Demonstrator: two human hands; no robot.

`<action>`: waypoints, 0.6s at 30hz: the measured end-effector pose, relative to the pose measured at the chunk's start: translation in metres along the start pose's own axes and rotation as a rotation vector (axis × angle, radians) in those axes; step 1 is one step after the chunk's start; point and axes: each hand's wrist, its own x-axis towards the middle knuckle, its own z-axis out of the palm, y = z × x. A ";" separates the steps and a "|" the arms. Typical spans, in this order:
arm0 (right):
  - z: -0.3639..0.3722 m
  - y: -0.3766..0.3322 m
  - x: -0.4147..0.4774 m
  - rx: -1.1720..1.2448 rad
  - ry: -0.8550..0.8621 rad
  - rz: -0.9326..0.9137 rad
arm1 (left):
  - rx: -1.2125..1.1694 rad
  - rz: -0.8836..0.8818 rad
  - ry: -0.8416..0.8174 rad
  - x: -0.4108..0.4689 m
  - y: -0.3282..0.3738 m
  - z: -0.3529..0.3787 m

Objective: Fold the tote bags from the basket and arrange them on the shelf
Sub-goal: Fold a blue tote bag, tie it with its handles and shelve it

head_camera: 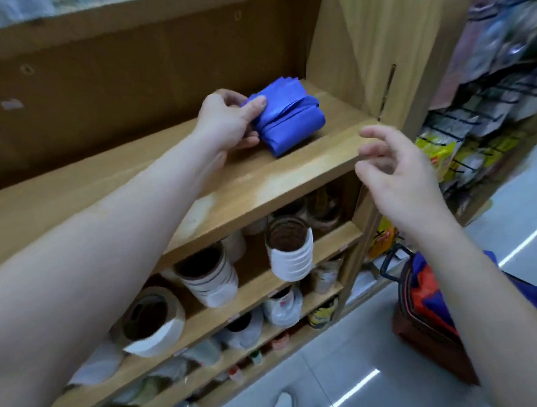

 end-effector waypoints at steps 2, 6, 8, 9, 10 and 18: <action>0.005 -0.003 0.019 -0.092 -0.020 -0.034 | 0.016 -0.019 -0.011 0.025 -0.003 0.012; 0.021 -0.011 0.064 -0.371 -0.087 -0.040 | 0.025 -0.082 -0.120 0.059 -0.007 0.018; 0.027 -0.015 0.088 -0.515 -0.145 -0.025 | 0.033 -0.080 -0.139 0.070 -0.007 0.017; 0.031 -0.016 0.100 -0.510 -0.174 -0.005 | 0.024 -0.072 -0.140 0.074 -0.007 0.016; 0.034 -0.017 0.110 -0.477 -0.196 0.017 | 0.000 -0.064 -0.156 0.077 -0.005 0.015; 0.058 -0.010 0.159 -0.450 -0.175 0.061 | 0.164 0.090 -0.216 0.100 -0.007 0.021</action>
